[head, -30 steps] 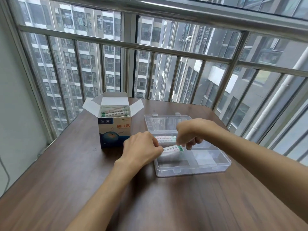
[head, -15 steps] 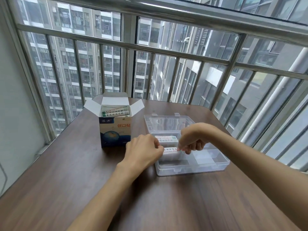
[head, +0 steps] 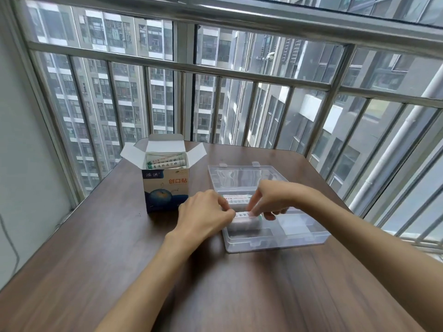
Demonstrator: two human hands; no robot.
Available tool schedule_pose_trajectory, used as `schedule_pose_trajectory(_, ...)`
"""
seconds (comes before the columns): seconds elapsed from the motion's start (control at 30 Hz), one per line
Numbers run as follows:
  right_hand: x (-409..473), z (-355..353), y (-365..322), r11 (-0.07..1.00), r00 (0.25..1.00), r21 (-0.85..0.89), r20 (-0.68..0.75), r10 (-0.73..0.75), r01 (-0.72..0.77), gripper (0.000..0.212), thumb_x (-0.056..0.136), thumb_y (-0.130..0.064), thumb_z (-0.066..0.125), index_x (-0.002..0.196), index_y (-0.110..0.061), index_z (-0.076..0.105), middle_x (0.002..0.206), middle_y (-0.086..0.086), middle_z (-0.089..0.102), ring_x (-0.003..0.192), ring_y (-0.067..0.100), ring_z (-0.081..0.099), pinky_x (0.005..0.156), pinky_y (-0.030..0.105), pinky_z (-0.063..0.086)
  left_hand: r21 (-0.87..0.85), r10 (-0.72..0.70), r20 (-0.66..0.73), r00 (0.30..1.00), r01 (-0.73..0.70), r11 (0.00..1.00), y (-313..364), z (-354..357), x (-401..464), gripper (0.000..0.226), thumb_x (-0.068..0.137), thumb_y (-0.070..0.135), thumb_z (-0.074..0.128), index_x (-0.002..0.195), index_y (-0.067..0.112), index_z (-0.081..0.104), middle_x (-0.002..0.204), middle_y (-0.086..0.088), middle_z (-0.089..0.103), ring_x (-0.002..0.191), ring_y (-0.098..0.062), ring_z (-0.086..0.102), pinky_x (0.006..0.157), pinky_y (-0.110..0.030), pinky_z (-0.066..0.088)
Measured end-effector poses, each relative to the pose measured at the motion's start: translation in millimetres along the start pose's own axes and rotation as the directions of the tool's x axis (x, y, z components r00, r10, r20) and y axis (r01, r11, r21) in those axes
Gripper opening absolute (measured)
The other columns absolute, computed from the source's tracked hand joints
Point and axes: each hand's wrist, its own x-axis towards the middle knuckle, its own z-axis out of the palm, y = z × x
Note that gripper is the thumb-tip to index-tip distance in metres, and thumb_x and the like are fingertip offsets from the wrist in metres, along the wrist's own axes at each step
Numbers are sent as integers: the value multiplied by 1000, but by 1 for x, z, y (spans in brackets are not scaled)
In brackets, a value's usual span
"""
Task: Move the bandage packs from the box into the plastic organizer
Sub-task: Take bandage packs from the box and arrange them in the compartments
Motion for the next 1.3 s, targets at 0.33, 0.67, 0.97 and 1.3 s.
schedule_pose_trajectory(0.33,1,-11,9,994,997,100,-59,-45,51,24,83,-29,71,104,-17,74,53,-4,56,47,7,40,47,17,34,-97,-14,-50,999,9,995,-2,-11,-2,20,79,37,59,90,38,76,84,6,70,84,-20,63,66,-28,42)
schedule_pose_trajectory(0.67,-12,-17,-59,876,689,-88,-583,-431,474,42,85,-38,66,125,-30,57,69,-13,55,66,4,56,64,25,52,-286,-147,-787,599,-143,948,-45,-70,-12,17,84,29,64,101,30,67,65,11,53,58,-7,51,51,-23,40)
schedule_pose_trajectory(0.97,26,27,-85,778,454,-423,-640,-620,465,21,95,-30,54,108,-26,69,85,1,59,79,21,57,56,29,37,-747,-514,-380,769,72,661,-89,-56,5,45,83,57,57,86,13,66,69,-3,62,71,-20,55,68,-37,42)
schedule_pose_trajectory(1.3,0,18,-87,794,416,-417,-688,-594,443,20,89,-34,57,82,-22,72,78,-10,66,80,13,56,59,29,45,-543,-225,-650,726,-236,806,-80,-36,-12,27,78,46,45,83,30,67,52,22,57,47,-1,48,47,-16,32)
